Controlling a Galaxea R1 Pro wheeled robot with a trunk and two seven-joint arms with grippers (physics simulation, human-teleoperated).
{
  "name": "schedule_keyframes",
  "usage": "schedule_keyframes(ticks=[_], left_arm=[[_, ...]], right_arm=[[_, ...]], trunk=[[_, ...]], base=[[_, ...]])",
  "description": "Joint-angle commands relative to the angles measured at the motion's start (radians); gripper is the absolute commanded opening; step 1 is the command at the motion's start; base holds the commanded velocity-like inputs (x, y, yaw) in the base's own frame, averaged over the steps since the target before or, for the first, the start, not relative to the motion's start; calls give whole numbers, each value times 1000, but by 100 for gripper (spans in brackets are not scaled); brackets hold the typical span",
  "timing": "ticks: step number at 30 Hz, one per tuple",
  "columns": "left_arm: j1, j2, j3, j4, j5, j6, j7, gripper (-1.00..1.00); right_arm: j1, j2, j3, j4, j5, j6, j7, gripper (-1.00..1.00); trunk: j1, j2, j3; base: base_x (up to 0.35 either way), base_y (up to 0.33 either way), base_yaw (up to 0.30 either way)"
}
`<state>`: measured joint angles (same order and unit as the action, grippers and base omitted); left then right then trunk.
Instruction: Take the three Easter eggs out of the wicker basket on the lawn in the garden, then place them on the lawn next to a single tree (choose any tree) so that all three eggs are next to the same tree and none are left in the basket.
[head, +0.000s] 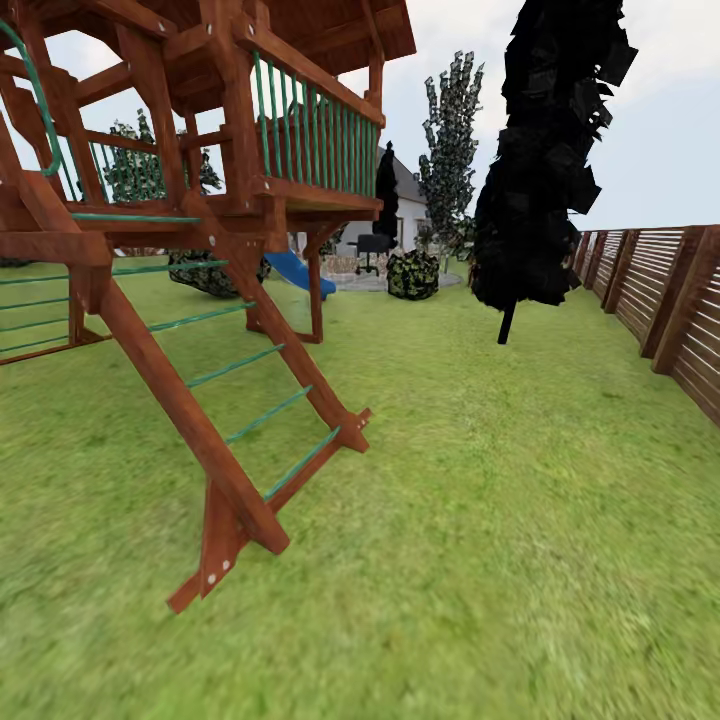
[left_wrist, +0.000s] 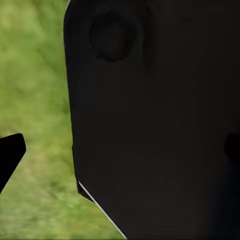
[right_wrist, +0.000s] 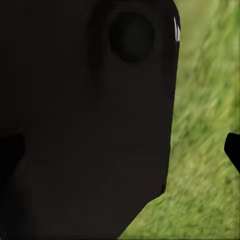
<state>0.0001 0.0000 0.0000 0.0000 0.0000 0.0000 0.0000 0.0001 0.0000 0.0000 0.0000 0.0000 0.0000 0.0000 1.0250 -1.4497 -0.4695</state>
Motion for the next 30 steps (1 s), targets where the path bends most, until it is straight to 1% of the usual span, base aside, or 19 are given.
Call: schedule_keyframes(ticks=[1,3,4,10,16,22,30], left_arm=[[0,-6,6,-6,6,-6,-6,100],[0,-12,6,-17,9,-6,-9,100],[0,-11,6,-19,10,-6,-9,100],[0,-14,6,-28,10,-6,-9,100],[0,-14,6,-28,10,-6,-9,100],[0,-14,6,-28,10,-6,-9,100],[0,-14,6,-28,11,-6,-9,100]], right_arm=[[-6,6,-1,-1,-4,-6,-6,100],[-17,12,3,-3,2,-17,0,100],[-23,10,3,-4,2,-12,2,100],[-57,9,0,1,-10,-46,-5,100],[-57,5,-3,2,-11,-85,-6,100],[-57,3,2,2,-3,-88,2,100],[-57,0,-1,2,-8,-95,3,100]], trunk=[[0,0,0],[0,0,0],[0,0,0],[0,0,-5],[0,0,-14],[0,0,-22],[0,0,-34]], base=[[0,0,0],[0,0,0],[0,0,0],[0,0,76],[0,0,96],[0,0,2],[0,0,-28]])
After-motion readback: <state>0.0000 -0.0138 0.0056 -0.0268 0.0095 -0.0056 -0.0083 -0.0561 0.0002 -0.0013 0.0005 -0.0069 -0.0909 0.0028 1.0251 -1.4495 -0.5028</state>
